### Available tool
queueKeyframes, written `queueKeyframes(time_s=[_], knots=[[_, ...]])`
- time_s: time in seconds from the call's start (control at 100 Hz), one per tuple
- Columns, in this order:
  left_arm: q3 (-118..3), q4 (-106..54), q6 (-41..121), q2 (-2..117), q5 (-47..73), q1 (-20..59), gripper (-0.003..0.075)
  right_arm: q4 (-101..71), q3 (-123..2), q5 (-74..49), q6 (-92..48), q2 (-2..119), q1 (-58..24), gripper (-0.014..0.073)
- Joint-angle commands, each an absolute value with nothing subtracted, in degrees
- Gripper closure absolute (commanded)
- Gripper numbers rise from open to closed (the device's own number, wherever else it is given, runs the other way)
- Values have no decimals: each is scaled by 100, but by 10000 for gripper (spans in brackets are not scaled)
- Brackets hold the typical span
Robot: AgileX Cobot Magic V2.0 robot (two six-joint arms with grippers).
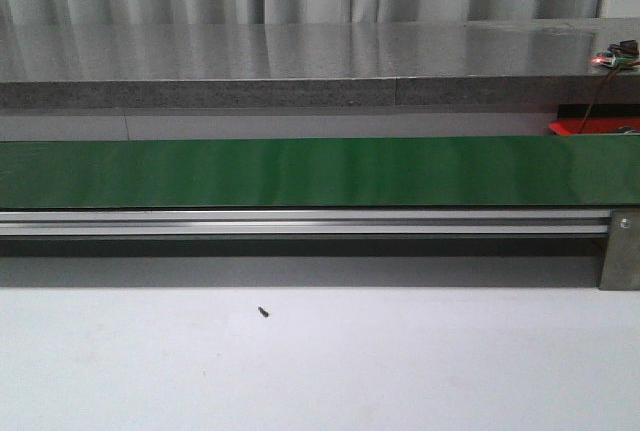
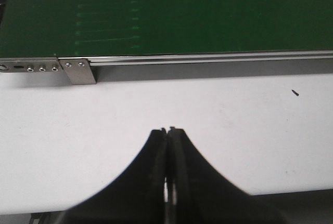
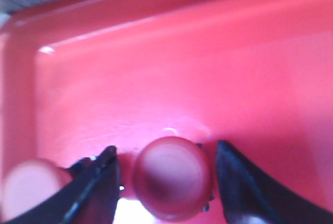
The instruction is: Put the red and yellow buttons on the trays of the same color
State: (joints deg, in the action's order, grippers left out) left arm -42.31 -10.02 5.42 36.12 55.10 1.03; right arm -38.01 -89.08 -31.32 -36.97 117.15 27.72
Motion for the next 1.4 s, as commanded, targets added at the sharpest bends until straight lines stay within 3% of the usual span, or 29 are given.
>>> queueKeyframes(time_s=[0.0,0.15,0.32,0.91,1.39], knots=[[-4370,-1095,546,3607,5197,158,740,-3924,-9028,-3217,-3784,11076,2779,225],[-4370,-1095,546,3607,5197,158,740,-3929,-8774,-3424,-3785,10616,2762,327],[-4370,-1095,546,3607,5197,158,740,-3929,-8041,-3402,-4040,9879,2722,668],[-4370,-1095,546,3607,5197,158,740,-3917,-5639,-2195,-4123,7142,1233,651],[-4370,-1095,546,3607,5197,158,740,-3917,-4474,-2174,-3955,5777,1067,651]])
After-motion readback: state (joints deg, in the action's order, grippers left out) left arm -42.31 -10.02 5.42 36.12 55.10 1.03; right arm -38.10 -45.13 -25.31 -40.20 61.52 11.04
